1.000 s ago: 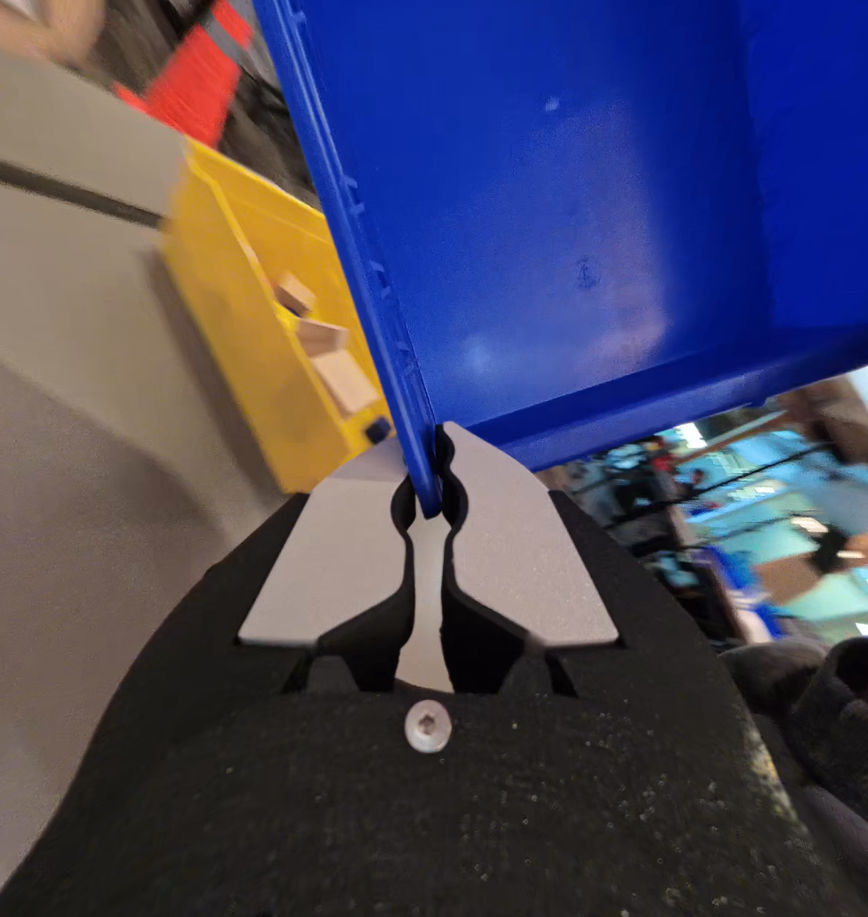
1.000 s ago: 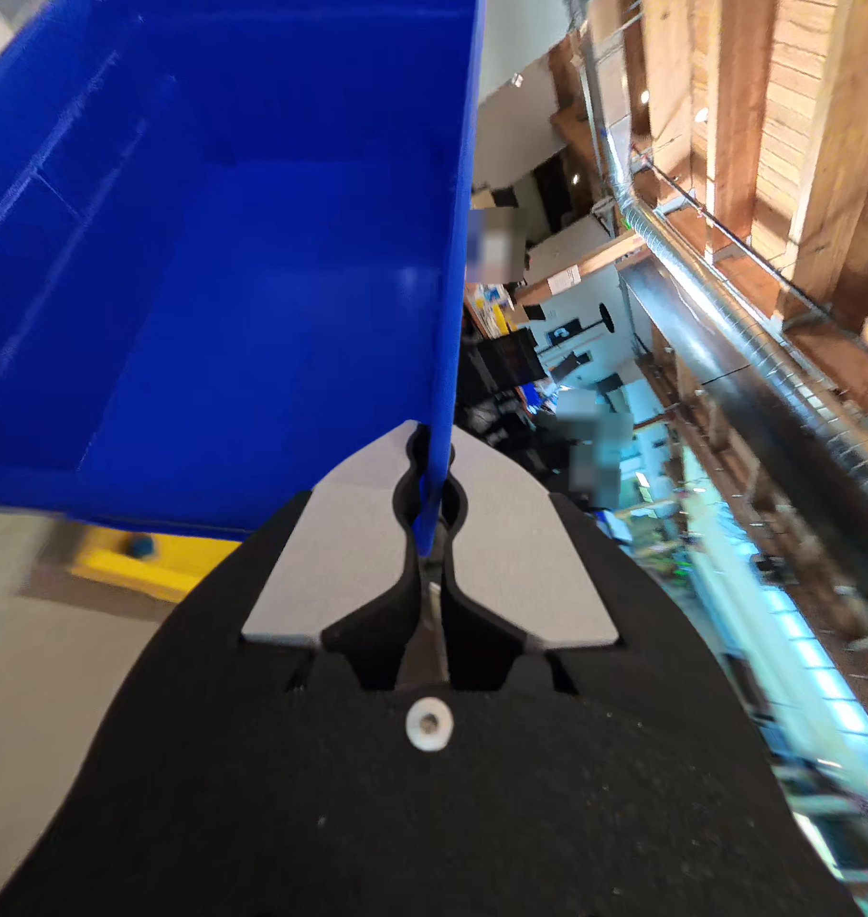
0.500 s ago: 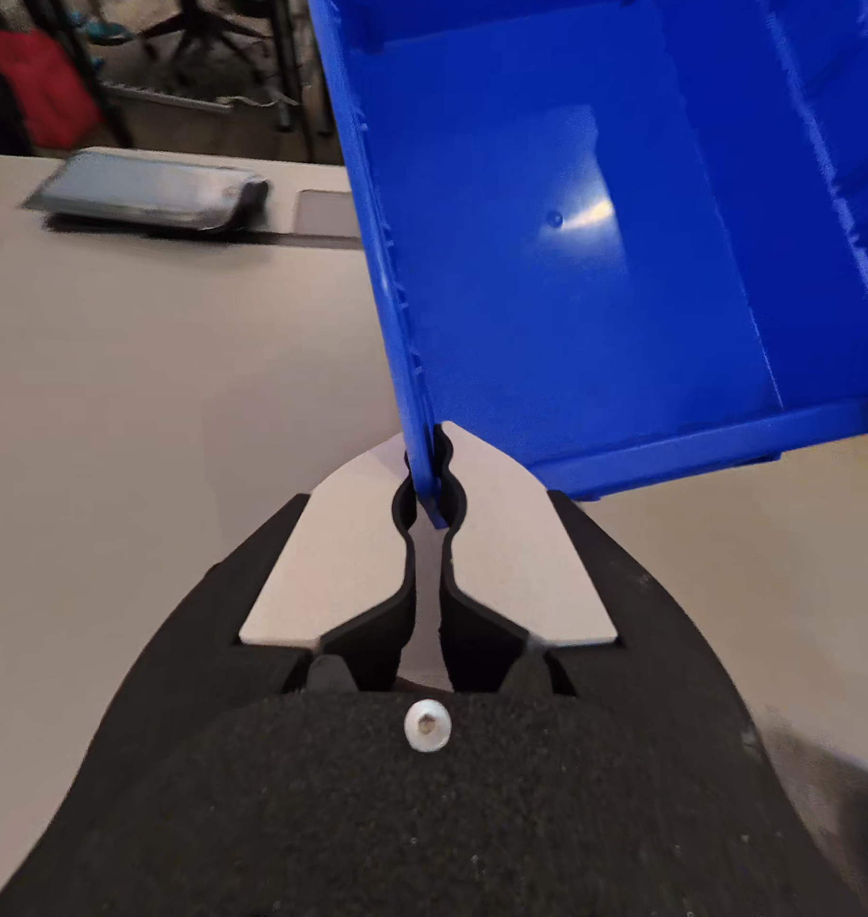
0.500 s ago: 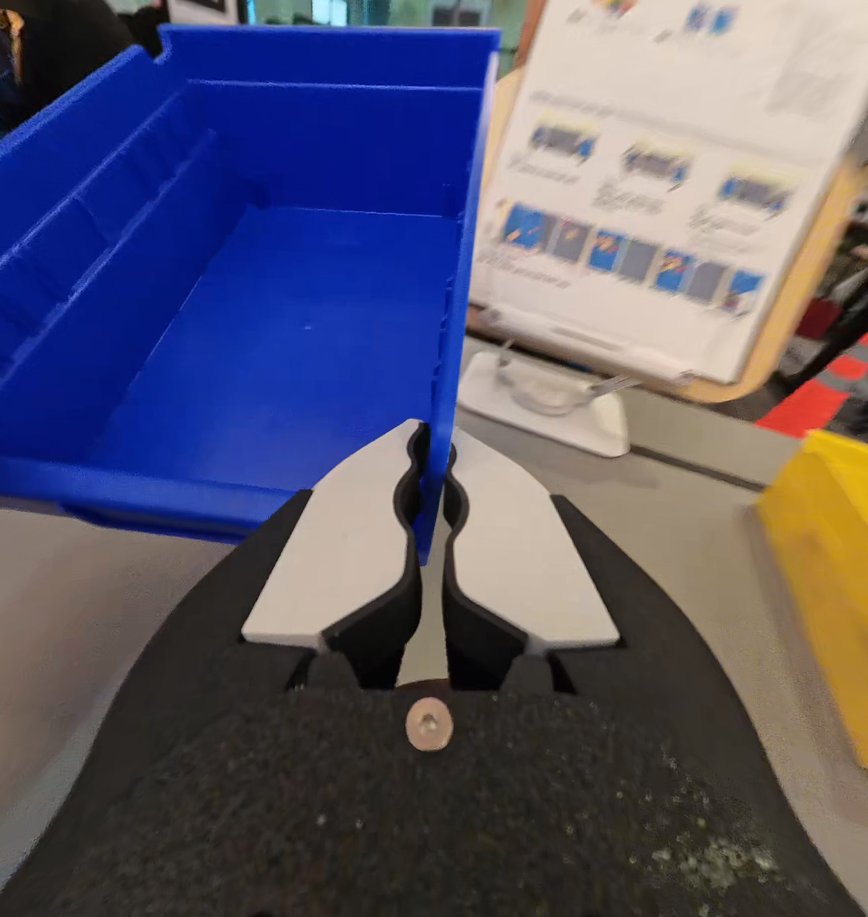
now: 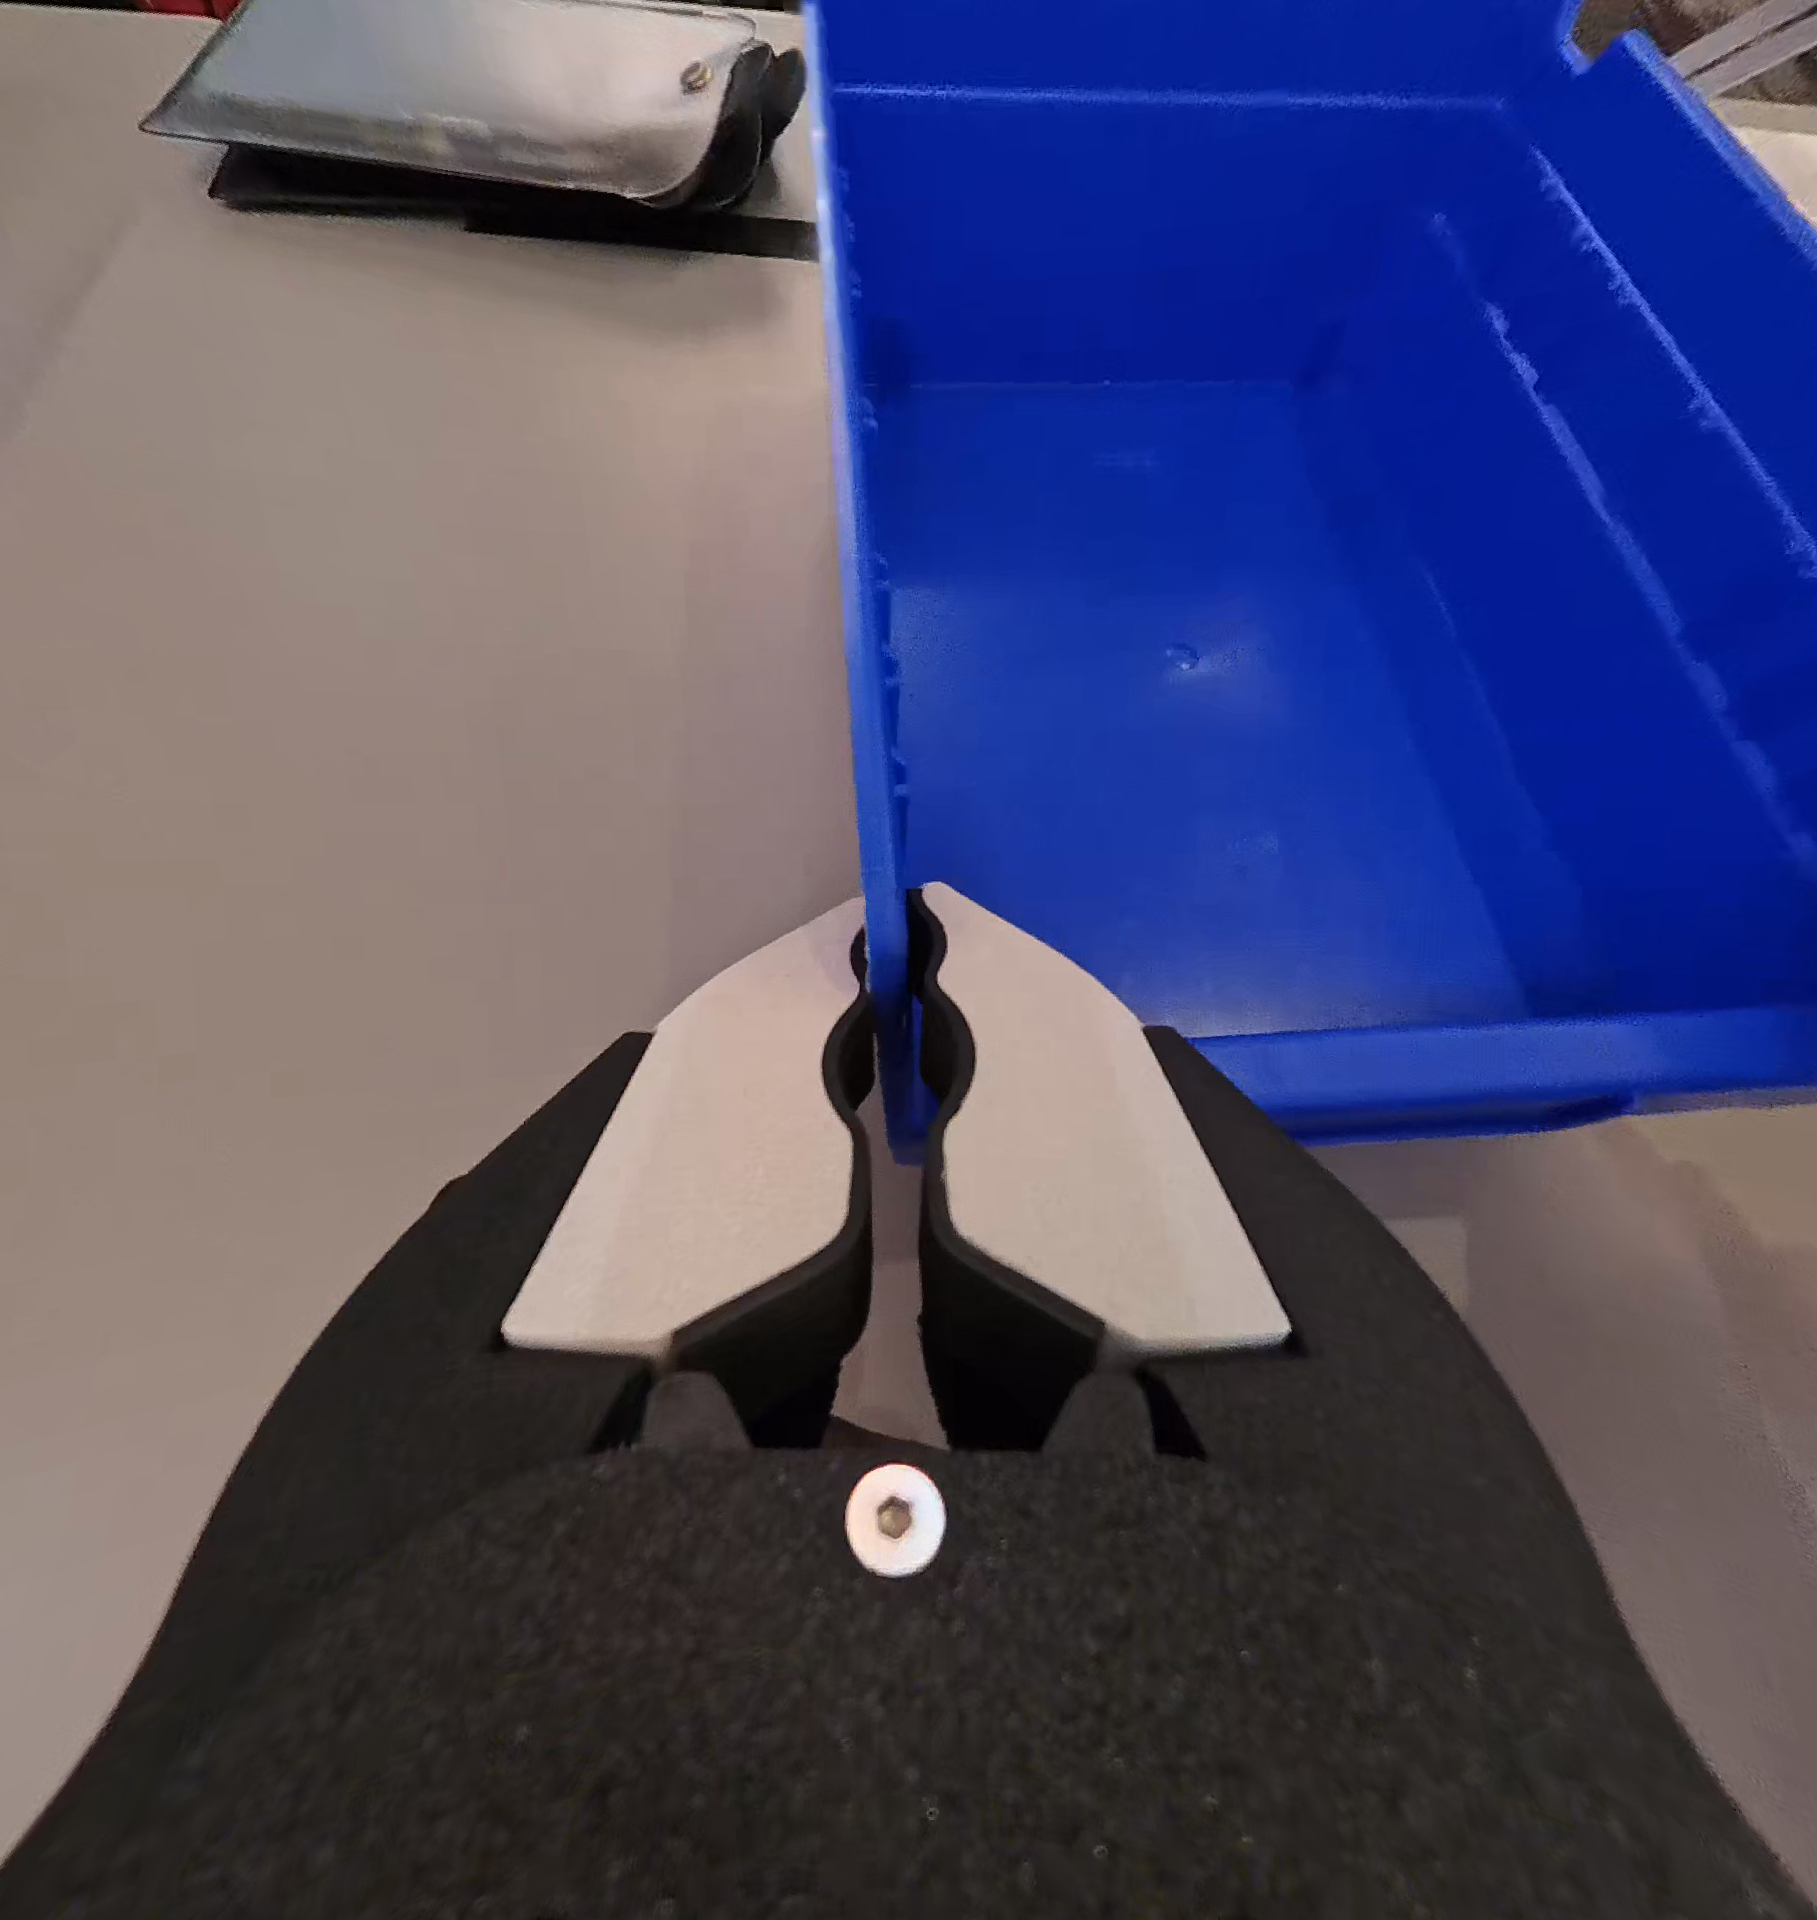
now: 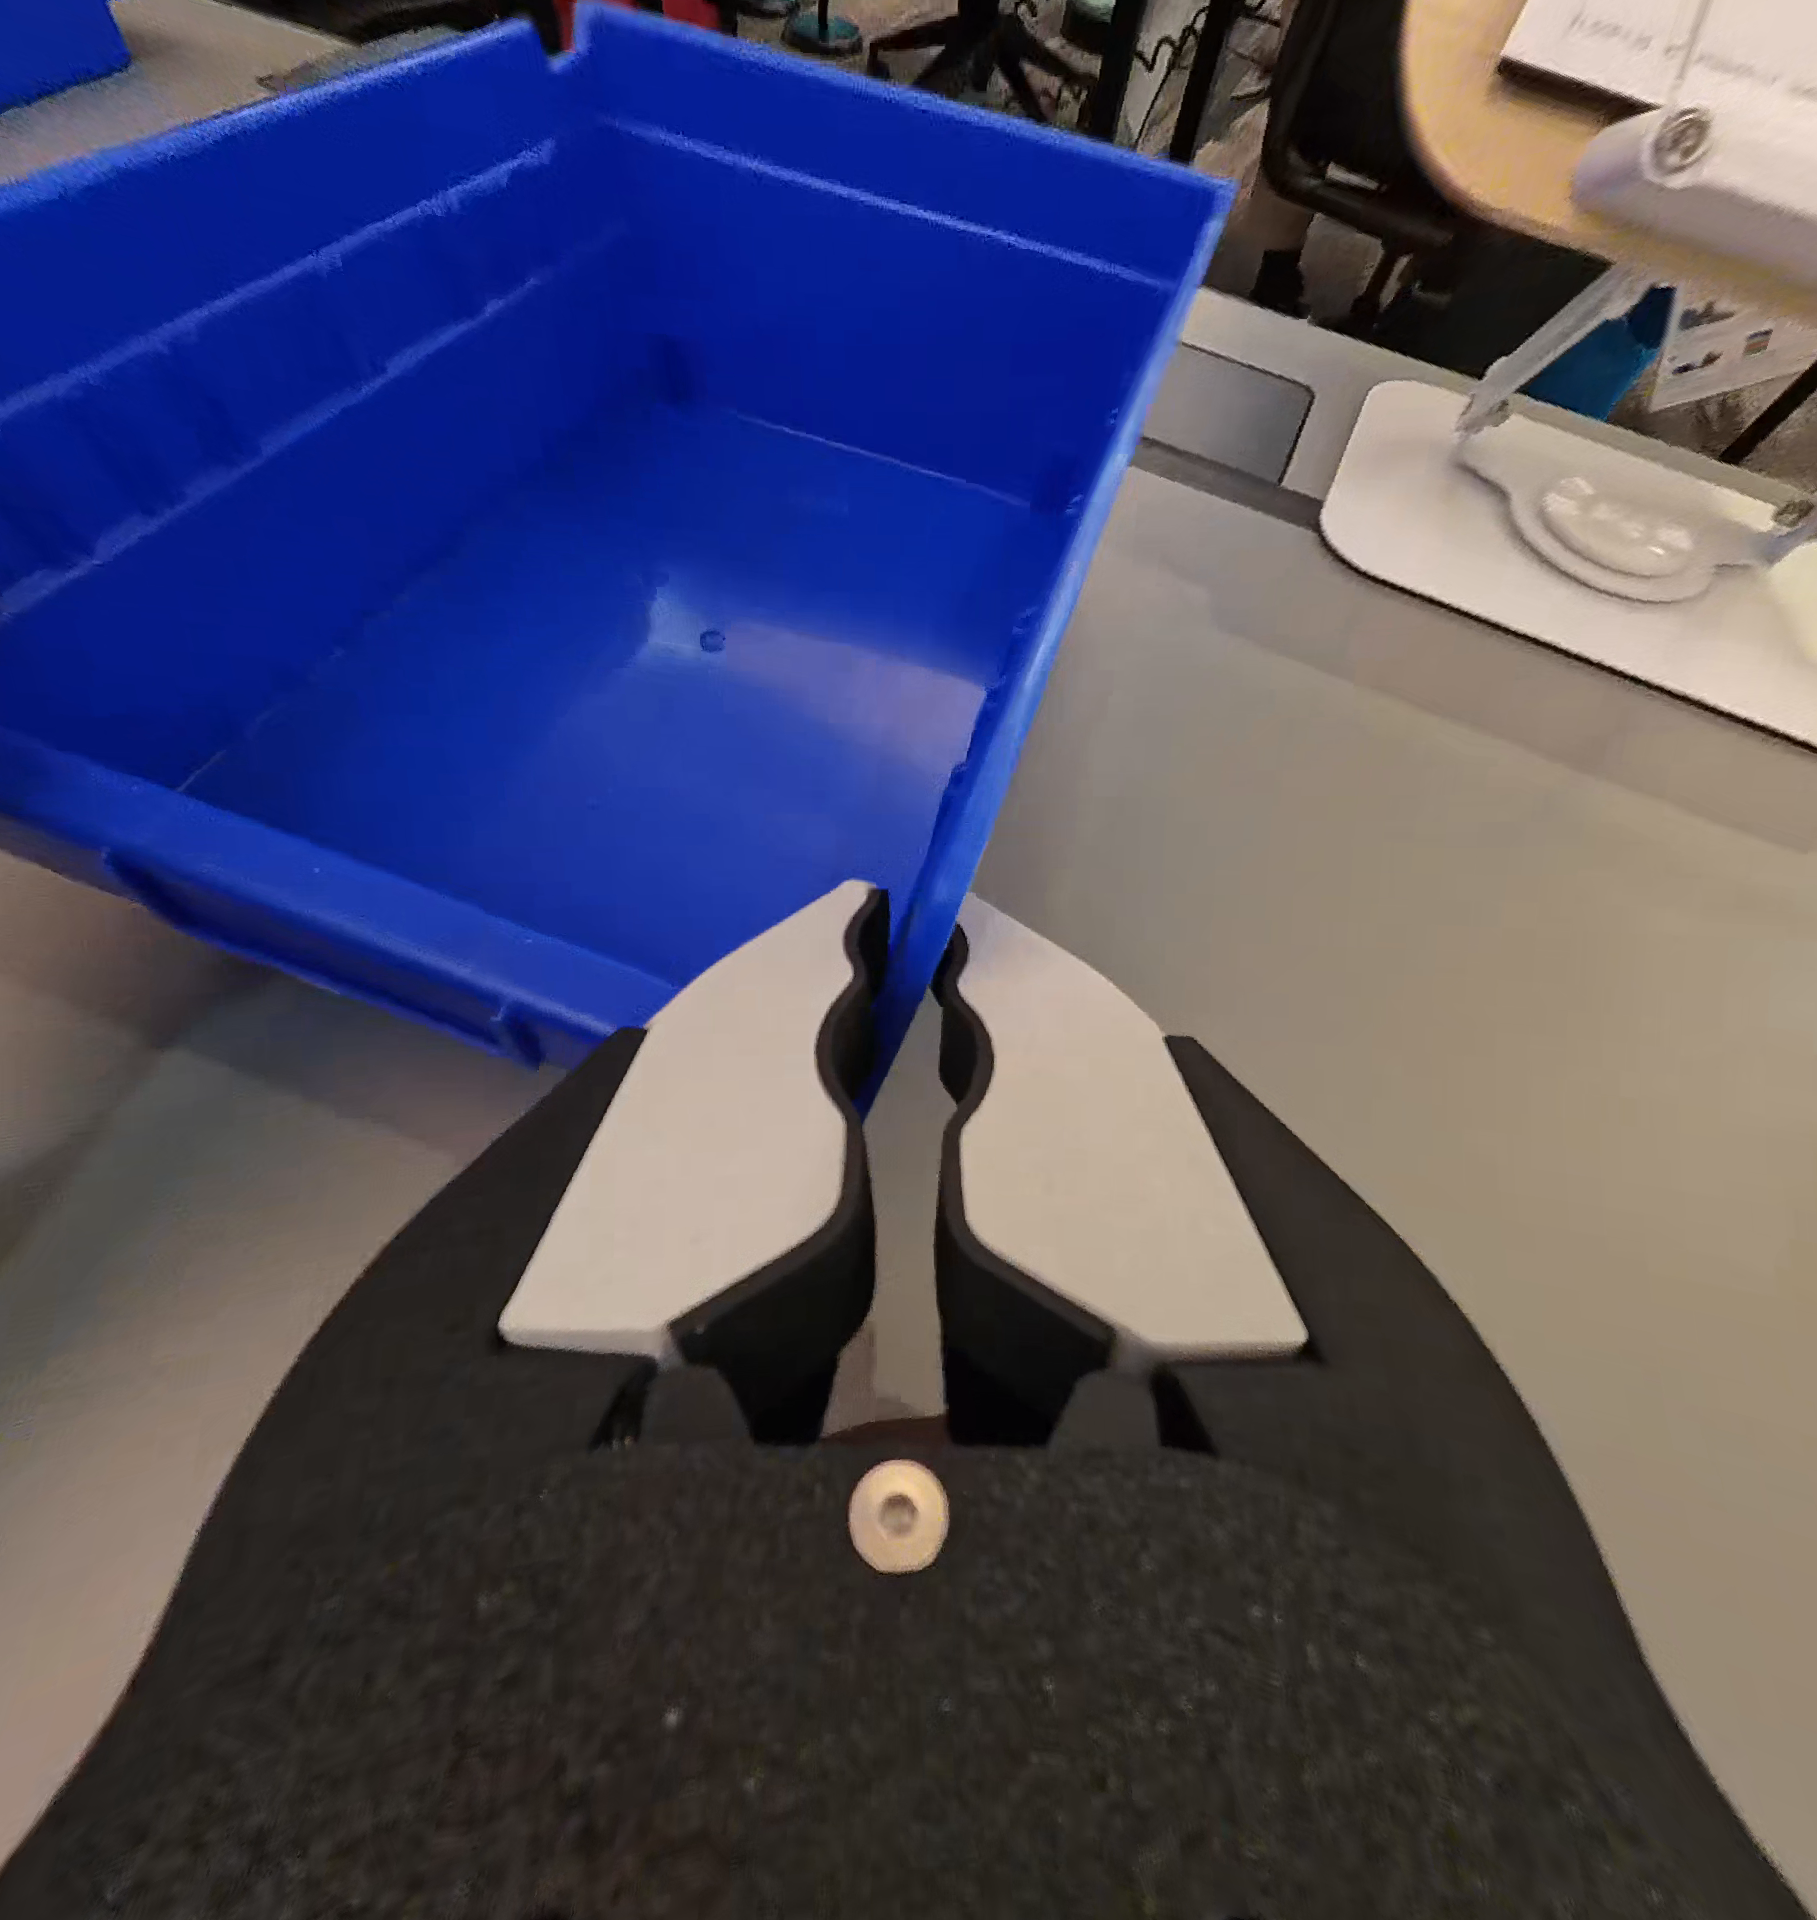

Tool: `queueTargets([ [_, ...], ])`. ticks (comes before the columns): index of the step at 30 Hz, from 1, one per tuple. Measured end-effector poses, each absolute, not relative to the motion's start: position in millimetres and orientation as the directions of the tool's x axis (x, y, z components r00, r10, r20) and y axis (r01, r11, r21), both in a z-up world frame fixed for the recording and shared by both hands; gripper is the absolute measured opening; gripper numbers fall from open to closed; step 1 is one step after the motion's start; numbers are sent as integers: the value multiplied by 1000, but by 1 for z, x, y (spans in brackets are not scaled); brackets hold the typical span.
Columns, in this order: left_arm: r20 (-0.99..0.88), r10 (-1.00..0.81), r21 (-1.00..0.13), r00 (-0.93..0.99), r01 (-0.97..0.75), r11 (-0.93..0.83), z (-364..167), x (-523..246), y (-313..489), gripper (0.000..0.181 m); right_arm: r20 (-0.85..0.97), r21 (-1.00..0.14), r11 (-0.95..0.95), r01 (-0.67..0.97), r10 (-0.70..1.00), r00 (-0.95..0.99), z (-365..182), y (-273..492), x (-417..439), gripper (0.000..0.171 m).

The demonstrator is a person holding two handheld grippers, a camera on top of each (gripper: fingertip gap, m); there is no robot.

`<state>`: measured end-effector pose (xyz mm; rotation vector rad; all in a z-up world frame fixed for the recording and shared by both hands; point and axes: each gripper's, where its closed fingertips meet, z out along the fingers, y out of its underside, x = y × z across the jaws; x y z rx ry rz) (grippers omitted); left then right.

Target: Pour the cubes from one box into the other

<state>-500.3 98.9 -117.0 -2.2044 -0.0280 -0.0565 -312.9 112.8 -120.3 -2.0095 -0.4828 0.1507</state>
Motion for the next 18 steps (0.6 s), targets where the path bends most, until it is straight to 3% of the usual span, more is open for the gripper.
queueTargets([
  [10,94,-5,-811,996,74,-580,-129,-504,96,3,56,-874,-409,263,452,890,-132,102,-318,12],
  [12,140,-24,-807,990,100,-582,-128,-501,93,12,36,-873,-410,263,485,874,-131,96,-318,14],
  [14,138,-2,-798,990,110,-592,-125,-506,87,24,25,-882,-396,256,502,864,-123,89,-310,27],
  [18,154,37,-858,987,152,-491,-85,-514,70,43,34,-920,-304,248,568,823,-86,73,-272,41],
])
